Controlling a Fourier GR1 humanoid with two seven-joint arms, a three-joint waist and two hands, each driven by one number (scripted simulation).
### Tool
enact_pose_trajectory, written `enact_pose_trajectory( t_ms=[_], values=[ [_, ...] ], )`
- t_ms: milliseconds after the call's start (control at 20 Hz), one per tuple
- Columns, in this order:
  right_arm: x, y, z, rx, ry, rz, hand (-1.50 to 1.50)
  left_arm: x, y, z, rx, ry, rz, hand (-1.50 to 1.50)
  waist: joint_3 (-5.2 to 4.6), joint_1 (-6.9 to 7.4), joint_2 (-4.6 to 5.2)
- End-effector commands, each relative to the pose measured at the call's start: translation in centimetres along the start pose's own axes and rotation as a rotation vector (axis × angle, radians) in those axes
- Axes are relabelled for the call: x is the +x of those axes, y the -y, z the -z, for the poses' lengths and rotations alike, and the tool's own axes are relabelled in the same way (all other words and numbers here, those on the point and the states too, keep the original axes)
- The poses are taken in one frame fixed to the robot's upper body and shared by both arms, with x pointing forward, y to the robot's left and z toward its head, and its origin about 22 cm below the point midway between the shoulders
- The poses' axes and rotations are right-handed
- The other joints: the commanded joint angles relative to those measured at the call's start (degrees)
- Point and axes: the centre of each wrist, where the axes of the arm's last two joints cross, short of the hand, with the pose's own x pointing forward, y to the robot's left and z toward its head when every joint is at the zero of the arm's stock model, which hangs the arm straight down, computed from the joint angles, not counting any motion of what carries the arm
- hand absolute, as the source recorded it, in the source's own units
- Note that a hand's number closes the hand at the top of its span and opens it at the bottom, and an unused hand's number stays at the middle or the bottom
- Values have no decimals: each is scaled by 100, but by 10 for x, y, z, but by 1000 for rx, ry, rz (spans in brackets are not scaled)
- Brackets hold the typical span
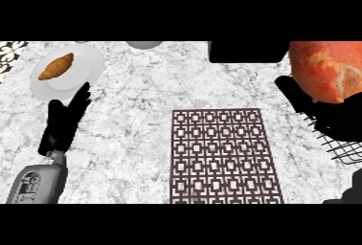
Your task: Pick the squash from the placemat and place it in the basket
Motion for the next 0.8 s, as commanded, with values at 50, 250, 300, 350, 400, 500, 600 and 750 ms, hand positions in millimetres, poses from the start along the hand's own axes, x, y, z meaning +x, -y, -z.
enact_pose_trajectory(
  t_ms=[50, 250, 300, 350, 400, 500, 600, 750],
  values=[
    [-2, 38, 25, -2, -165, -295, 150, -7, 1, 0, 5, -15, -17, 0, -5, -50, 15],
    [-36, 48, 43, 34, -251, -476, 150, -4, -9, 0, 10, 4, 2, 0, 5, 21, 54],
    [-44, 68, 42, 32, -279, -468, 150, 3, -1, -6, -2, 7, 19, 0, 12, 6, 22],
    [-43, 52, 48, 29, -297, -466, 150, 3, -4, 4, -7, -5, -3, 0, 6, 13, 44],
    [-59, 64, 54, 37, -314, -459, 150, -7, 17, -1, 8, 22, -9, 0, 7, 23, 55],
    [-69, 81, 68, 19, -328, -508, 150, 2, 8, 9, -24, 17, -1, 0, 7, 68, 75],
    [-98, 99, 60, -6, -337, -521, 150, -14, 3, 2, -6, 7, 3, 0, 11, 50, 70],
    [-134, 102, 64, 3, -335, -515, 150, -7, -2, -1, -3, 14, -3, 0, 13, 73, 58]
  ],
)
